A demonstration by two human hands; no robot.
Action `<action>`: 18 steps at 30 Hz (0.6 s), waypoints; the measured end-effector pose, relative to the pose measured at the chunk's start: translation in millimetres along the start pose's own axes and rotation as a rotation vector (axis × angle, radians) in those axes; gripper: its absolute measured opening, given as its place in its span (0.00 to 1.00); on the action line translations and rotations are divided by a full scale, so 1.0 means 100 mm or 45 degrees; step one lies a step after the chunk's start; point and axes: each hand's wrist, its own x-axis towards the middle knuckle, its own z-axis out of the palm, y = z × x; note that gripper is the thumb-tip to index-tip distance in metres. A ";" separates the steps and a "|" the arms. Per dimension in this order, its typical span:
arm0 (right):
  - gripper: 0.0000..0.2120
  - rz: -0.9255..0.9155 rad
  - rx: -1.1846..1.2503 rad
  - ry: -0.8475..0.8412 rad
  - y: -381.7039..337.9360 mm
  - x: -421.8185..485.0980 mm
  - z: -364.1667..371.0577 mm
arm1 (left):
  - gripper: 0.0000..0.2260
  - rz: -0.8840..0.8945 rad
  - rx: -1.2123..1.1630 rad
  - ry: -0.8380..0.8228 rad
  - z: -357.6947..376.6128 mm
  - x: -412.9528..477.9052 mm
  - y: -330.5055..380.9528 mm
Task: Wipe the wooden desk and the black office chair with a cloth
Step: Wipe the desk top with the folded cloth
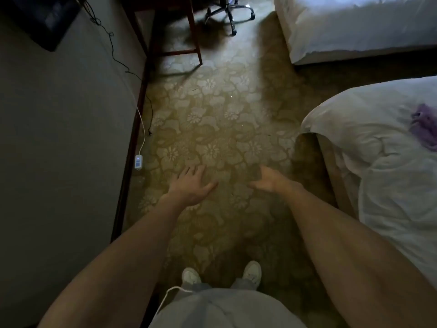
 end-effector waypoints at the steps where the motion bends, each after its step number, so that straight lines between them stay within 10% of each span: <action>1: 0.30 -0.026 0.062 -0.006 0.01 0.02 -0.05 | 0.39 -0.007 -0.004 -0.007 -0.01 0.03 0.04; 18: 0.50 -0.039 0.442 -0.050 -0.28 1.12 -0.62 | 0.39 -0.093 -0.225 0.019 -0.36 1.19 -0.03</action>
